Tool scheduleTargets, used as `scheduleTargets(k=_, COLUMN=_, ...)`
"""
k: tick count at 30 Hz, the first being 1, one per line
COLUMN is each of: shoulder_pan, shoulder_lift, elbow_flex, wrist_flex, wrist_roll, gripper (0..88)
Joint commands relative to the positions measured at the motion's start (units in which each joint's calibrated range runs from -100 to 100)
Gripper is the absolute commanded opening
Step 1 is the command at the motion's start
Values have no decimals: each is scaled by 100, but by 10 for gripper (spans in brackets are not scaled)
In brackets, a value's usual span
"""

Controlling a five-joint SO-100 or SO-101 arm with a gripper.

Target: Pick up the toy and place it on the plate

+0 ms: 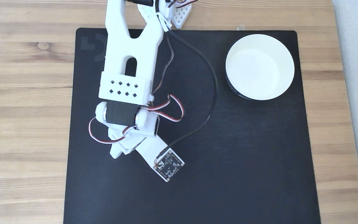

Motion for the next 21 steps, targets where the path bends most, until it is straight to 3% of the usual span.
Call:
scheduleTargets(k=1, shoulder_pan=-87, shoulder_lift=25, elbow_flex=-105, wrist_flex=-34, wrist_roll=8, gripper=385)
scheduleTargets(k=4, shoulder_pan=-87, shoulder_lift=25, elbow_flex=-105, wrist_flex=-43, wrist_roll=-13, gripper=330)
scheduleTargets(k=12, shoulder_pan=-87, shoulder_lift=33, elbow_flex=-96, wrist_flex=-43, wrist_roll=-18, gripper=15)
scheduleTargets(k=21, shoulder_pan=-254, shoulder_lift=-92, elbow_flex=-267, wrist_flex=-76, wrist_roll=-18, gripper=24)
